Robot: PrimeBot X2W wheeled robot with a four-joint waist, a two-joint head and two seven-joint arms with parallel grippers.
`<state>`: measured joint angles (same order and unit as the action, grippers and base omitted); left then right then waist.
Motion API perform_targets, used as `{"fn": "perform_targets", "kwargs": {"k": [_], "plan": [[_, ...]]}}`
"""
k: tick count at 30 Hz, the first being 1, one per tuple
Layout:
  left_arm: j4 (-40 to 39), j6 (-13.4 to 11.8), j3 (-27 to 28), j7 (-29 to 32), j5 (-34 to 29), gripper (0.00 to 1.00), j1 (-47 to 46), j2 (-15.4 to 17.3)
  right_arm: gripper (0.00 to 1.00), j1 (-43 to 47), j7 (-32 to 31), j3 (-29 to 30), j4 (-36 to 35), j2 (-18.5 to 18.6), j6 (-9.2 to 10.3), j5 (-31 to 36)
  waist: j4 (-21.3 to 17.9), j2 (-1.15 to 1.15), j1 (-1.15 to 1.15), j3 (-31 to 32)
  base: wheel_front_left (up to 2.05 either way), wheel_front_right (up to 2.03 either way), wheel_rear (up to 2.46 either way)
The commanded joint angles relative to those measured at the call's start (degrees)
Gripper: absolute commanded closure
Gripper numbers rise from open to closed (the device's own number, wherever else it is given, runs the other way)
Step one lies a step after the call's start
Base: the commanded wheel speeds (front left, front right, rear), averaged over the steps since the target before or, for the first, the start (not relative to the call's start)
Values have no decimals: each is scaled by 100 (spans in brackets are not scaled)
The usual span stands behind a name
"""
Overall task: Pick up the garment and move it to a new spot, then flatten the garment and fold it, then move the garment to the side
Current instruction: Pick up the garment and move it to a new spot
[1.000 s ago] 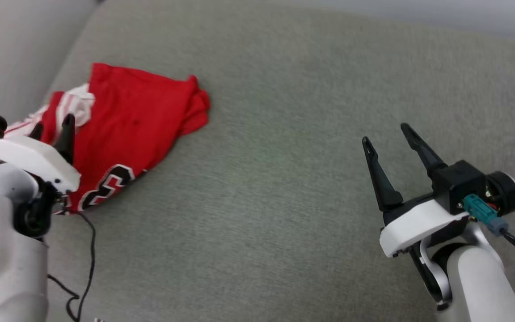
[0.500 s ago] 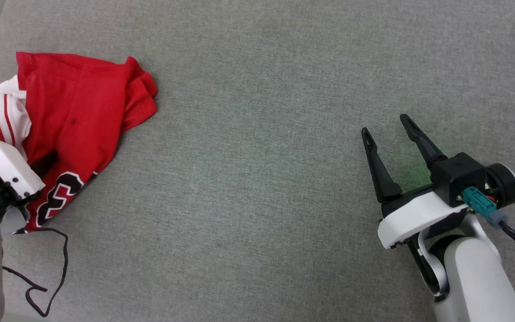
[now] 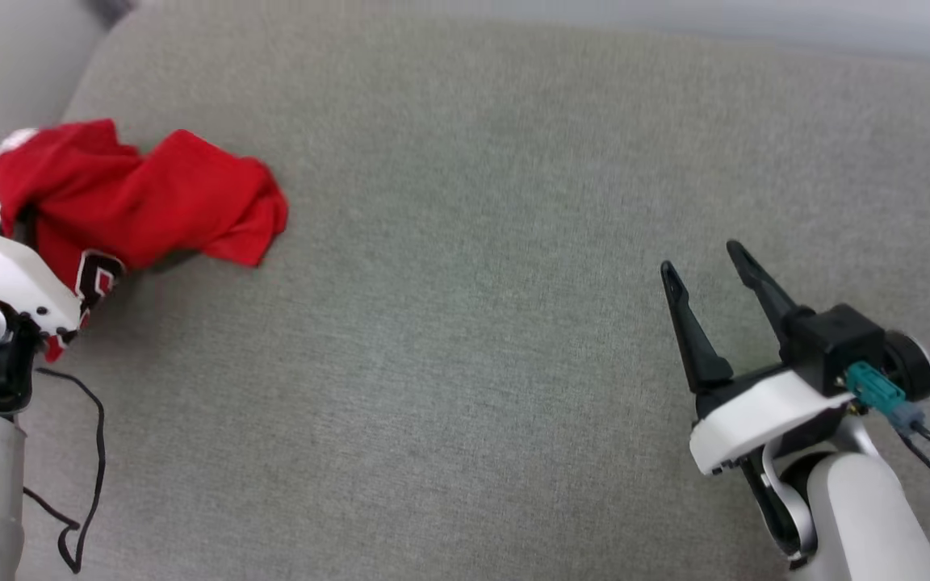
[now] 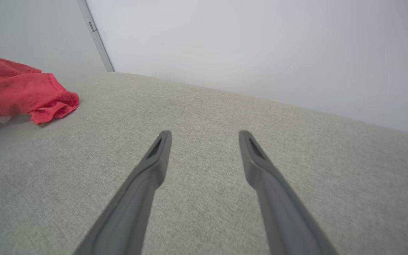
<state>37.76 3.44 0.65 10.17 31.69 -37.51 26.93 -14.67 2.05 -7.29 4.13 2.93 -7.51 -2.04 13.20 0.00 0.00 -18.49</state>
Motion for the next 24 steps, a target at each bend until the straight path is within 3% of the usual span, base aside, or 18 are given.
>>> {"fn": "perform_targets", "kwargs": {"k": [1, 7, 12, 19, 24], "plan": [[-66, -19, -25, -128, -51, 100, -36, 14, 0, 100, 27, 25, 17, -5, 4, -78, 23, 0, 0, 338, 0, 0, 0], [-662, -148, -203, -891, -454, 100, -24, 31, 0, 432, 103, 302, 10, -6, 4, -254, -72, 0, 0, 918, 0, 0, 0], [-1280, -250, -413, -1143, -664, 100, 127, -132, 0, 689, 96, 392, -30, -6, 3, -366, -359, 0, 0, 1319, 0, 0, 0], [-1943, -290, -845, -995, -630, 100, 440, -649, 0, 881, 55, 266, -93, -7, 4, -394, -1129, 0, 0, 1651, 0, 0, 0], [-2108, -103, -1304, -888, -538, 100, 553, -1185, 0, 1033, -34, 339, -182, -6, 4, -359, -1699, 0, 0, 1701, 0, 0, 0]]}}
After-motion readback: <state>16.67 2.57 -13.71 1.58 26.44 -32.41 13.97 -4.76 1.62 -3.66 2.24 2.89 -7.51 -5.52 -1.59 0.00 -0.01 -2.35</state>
